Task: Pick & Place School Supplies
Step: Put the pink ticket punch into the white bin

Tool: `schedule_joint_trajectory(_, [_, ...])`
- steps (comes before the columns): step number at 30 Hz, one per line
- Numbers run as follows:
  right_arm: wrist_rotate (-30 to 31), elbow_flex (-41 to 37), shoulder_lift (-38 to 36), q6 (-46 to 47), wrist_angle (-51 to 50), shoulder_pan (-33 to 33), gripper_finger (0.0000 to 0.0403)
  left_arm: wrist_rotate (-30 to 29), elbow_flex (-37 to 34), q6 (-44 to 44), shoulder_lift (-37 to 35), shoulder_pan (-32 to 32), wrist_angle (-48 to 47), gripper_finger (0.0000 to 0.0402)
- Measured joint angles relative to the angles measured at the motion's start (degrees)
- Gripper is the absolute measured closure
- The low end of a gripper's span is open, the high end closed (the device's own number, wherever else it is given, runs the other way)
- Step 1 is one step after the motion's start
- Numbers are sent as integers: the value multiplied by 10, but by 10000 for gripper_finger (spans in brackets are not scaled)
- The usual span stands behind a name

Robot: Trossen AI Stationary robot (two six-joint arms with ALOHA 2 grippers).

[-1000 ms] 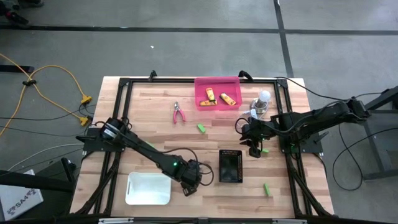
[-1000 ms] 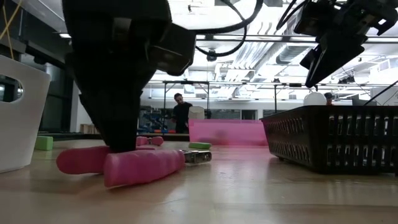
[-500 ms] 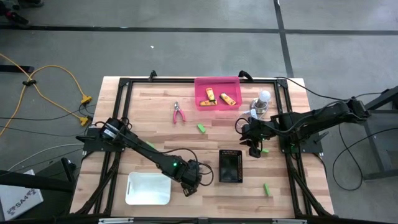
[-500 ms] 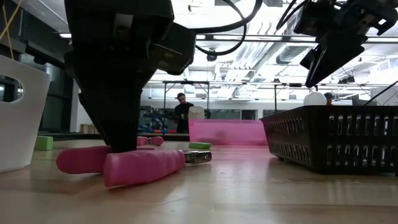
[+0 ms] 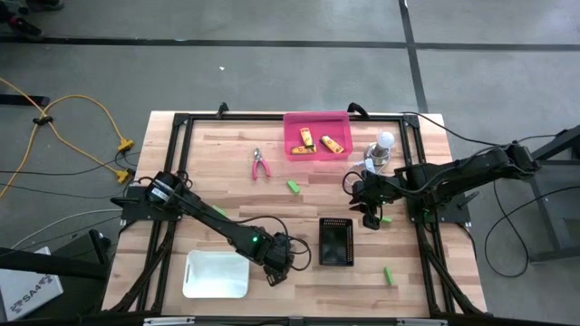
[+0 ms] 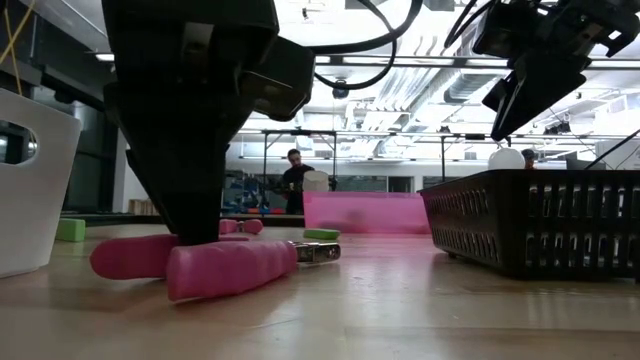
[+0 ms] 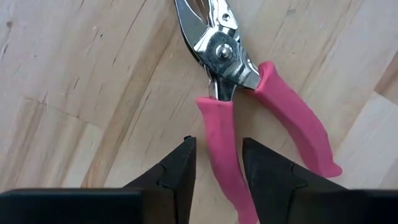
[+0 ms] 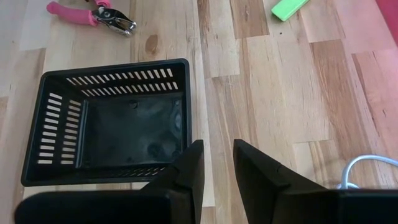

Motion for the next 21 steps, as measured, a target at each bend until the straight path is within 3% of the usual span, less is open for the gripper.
schedule_joint_trajectory(9, [0, 0, 0, 0, 0, 0, 328, 1, 0, 1, 0, 0, -3, 357])
schedule_joint_trajectory(21, [0, 0, 0, 0, 0, 0, 328, -12, 0, 34, -19, 11, 12, 361])
